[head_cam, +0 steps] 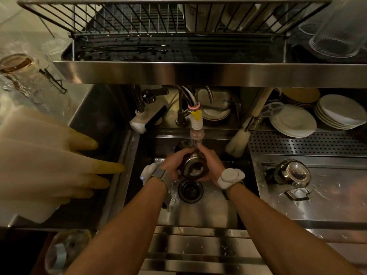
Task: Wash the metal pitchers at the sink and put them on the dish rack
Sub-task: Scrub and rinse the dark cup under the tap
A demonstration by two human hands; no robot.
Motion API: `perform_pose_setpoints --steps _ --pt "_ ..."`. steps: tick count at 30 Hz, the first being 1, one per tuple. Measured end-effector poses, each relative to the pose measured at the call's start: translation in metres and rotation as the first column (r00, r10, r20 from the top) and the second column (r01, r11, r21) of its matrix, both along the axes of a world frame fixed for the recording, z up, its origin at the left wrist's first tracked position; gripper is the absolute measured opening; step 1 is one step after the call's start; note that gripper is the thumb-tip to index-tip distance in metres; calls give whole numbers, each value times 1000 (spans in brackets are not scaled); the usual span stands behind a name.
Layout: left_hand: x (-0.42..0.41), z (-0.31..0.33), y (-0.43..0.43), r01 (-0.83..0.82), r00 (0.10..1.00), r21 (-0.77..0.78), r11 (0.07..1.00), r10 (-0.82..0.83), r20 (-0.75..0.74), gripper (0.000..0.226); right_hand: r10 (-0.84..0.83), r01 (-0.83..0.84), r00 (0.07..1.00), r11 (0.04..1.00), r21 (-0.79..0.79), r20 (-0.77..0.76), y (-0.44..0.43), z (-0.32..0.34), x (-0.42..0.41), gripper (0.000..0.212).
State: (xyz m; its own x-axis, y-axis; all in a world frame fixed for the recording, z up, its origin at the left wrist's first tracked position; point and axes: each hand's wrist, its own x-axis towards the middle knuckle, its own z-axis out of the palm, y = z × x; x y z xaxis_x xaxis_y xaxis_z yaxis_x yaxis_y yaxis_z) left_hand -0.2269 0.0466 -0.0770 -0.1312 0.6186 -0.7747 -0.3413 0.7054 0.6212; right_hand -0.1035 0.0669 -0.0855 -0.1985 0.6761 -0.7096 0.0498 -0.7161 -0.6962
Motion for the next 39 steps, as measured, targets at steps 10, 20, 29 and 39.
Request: perform_pose_setpoints --steps 10,20,29,39 --pt "2 -10 6 -27 982 259 965 75 -176 49 36 -38 999 997 72 39 3 -6 0 69" --pt "-3 -7 5 44 994 96 994 -53 93 50 -137 136 991 990 26 5 8 -15 -1 56" --pt "9 -3 11 73 979 140 987 -44 -198 66 14 -51 977 984 171 214 11 -25 -2 98" --pt "-33 -23 5 -28 888 62 998 53 -457 77 32 -54 978 993 100 205 6 -19 -17 68"
